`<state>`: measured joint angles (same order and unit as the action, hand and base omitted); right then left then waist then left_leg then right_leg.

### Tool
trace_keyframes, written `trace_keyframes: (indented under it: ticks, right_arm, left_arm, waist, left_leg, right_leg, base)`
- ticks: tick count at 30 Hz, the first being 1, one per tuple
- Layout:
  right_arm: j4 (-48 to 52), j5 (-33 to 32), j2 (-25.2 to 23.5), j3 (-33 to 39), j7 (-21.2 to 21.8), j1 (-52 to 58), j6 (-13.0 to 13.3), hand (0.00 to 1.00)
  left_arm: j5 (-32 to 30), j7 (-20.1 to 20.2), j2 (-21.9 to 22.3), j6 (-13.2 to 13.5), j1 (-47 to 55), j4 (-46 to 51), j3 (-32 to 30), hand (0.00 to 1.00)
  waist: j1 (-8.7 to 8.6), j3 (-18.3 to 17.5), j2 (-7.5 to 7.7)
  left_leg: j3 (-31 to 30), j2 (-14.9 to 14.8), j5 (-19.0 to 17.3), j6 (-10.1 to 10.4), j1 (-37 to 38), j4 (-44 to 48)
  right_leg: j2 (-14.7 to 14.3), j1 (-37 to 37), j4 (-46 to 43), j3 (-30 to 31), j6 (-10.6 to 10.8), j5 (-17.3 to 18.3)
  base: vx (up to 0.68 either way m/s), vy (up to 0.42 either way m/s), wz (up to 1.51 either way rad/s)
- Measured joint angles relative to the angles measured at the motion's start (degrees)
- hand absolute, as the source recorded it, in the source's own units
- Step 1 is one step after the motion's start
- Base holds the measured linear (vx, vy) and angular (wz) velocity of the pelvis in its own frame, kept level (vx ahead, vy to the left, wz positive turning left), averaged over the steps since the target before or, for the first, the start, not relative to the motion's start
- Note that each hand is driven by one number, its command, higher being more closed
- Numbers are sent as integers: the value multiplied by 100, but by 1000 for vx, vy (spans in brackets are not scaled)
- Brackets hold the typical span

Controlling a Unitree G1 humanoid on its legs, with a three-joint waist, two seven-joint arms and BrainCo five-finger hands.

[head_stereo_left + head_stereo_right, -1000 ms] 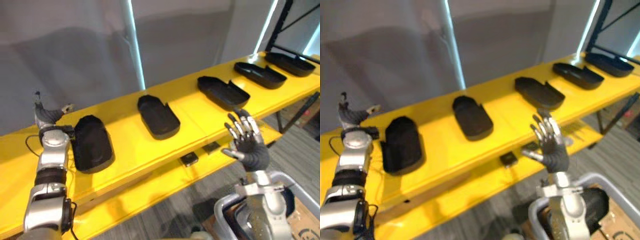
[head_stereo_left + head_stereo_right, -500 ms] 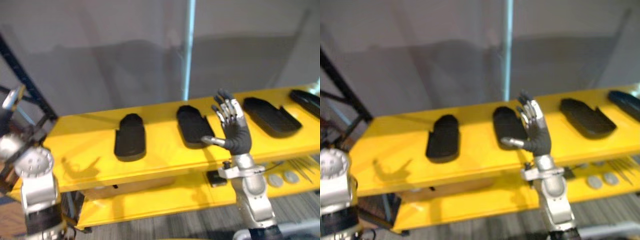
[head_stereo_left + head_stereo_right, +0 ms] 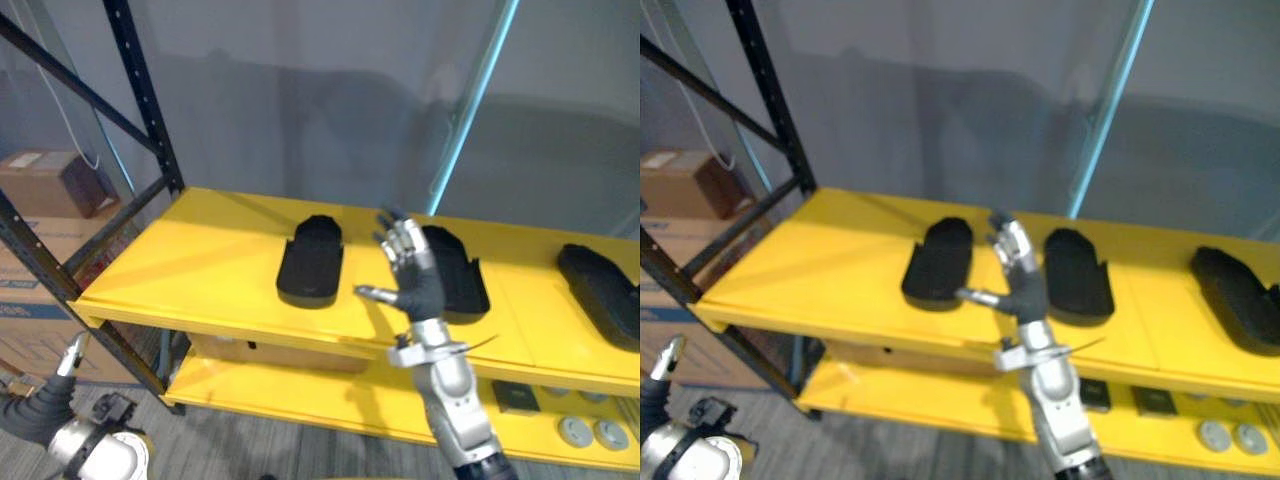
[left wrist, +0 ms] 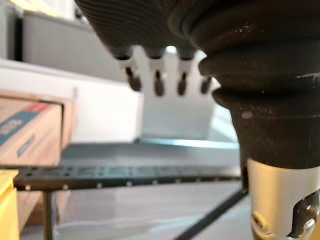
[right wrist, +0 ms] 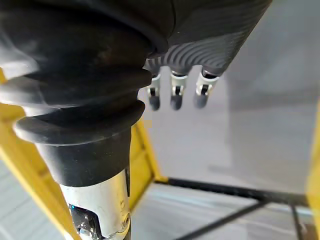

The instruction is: Walk over and take plastic housings, then place them on the shelf

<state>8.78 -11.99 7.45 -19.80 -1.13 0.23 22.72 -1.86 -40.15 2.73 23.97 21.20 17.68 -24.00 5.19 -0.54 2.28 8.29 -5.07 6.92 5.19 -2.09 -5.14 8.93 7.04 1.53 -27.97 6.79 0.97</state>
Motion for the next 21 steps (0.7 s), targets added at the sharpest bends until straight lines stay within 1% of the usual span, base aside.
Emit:
trace_keyframes:
  ticks: [3,5,7,9,11,12,14,15,16,18,20,21]
  right_arm:
    - [-104,116,-13,14,-322,0,5,0]
    - [-105,105,-32,126,-510,0,10,0]
    - [-106,110,-35,249,-578,0,10,0]
    - [-136,211,-34,359,-674,2,-7,0]
    - [-144,186,-37,395,-681,26,-12,0]
    - [-143,144,-42,479,-619,87,-12,0]
    - [-143,55,-48,594,-495,169,-18,0]
    - [-144,18,-48,680,-320,206,-38,0]
    - [-143,4,-47,699,-250,206,-46,0]
    - [-143,-75,-42,727,-27,206,-47,0]
    - [-143,-208,-26,732,377,206,-48,0]
    - [-142,-368,-5,729,738,202,-52,0]
  left_arm:
    - [32,53,-4,200,-113,-34,117,0]
    - [91,51,-7,215,-214,-33,182,0]
    - [123,58,-8,213,-322,-32,191,0]
    - [464,230,-9,211,-407,-21,215,0]
    - [552,401,-9,178,-410,33,274,0]
    - [552,495,-9,141,-441,70,331,0]
    - [591,552,-10,71,-444,166,428,0]
    - [610,623,-10,-64,-444,227,468,0]
    - [630,672,-10,-110,-442,231,471,0]
    - [649,723,-10,-306,-433,251,502,0]
    - [648,731,-10,-608,-420,253,516,0]
    - [645,687,-12,-832,-418,247,514,0]
  waist:
    - [20,44,32]
    - [19,81,34]
    - [3,153,11]
    - [-79,213,-37]
    - [-132,219,-46]
    - [-143,219,-45]
    - [-143,220,-48]
    - [-157,234,-67]
    - [-165,244,-77]
    - [-185,274,-100]
    - [-198,287,-106]
    - [-202,306,-95]
  left_leg:
    - [-2,5,12,-18,1,1]
    - [-11,8,12,-18,5,2]
    - [-4,13,12,-18,10,2]
    - [10,19,12,-19,15,1]
    - [24,15,11,-19,21,1]
    - [33,9,10,-18,27,2]
    - [41,3,9,-18,35,2]
    - [56,-5,8,-17,48,2]
    - [65,-8,8,-17,57,2]
    - [93,-18,6,-16,85,1]
    - [124,-27,3,-16,98,1]
    - [124,-26,2,-16,98,1]
  right_leg:
    - [0,8,-45,-19,8,-26]
    - [6,2,-90,-21,8,-30]
    - [7,1,-94,-18,7,-30]
    - [5,-5,-98,-12,6,-30]
    - [6,-7,-98,-2,2,-27]
    - [7,-8,-98,5,-2,-25]
    - [8,-7,-99,8,-7,-22]
    - [8,-4,-95,20,-42,0]
    - [8,-1,-93,32,-50,6]
    - [3,6,-90,67,-51,11]
    - [-1,-2,-67,110,-47,14]
    - [0,-1,-54,109,-37,20]
  base:
    - [54,-18,3]
    - [37,-13,3]
    - [0,0,0]
    - [0,0,0]
    - [-1,-2,-2]
    - [-4,-5,-4]
    - [-12,-7,-5]
    - [-16,-7,-7]
    - [-22,-6,-9]
    - [-28,-7,-9]
    - [-22,-5,-7]
    - [0,0,0]
